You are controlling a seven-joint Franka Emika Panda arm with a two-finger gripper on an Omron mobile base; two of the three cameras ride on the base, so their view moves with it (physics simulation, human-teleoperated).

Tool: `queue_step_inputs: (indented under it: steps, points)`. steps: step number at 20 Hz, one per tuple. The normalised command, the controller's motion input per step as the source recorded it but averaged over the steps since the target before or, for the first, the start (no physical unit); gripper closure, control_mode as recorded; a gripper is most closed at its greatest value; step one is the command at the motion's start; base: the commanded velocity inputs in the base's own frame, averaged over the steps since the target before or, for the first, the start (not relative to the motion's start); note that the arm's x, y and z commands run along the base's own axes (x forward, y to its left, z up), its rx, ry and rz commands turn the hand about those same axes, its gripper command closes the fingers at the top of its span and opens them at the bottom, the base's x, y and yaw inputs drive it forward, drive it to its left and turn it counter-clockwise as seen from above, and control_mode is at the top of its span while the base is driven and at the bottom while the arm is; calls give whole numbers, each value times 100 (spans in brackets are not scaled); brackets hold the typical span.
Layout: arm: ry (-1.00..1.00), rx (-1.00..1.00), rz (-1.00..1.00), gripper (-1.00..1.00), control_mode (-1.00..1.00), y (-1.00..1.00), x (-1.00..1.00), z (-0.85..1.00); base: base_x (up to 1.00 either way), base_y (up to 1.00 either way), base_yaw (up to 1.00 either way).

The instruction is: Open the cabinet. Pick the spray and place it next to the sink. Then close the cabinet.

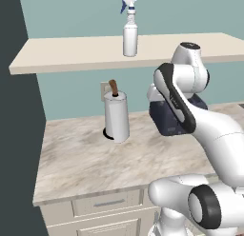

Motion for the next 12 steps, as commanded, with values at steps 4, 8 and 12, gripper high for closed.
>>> queue_step_inputs:
  steps: [4, 8, 12]
  points:
    - [0, 0, 0, -100, -100, 0, -13, 0, 0, 0, 0]
    - [-2, 0, 2, -100, -100, 0, -51, 1, 0, 0, 0]
    - [-8, 0, 5, -100, -100, 8, -52, 13, 0, 0, 0]
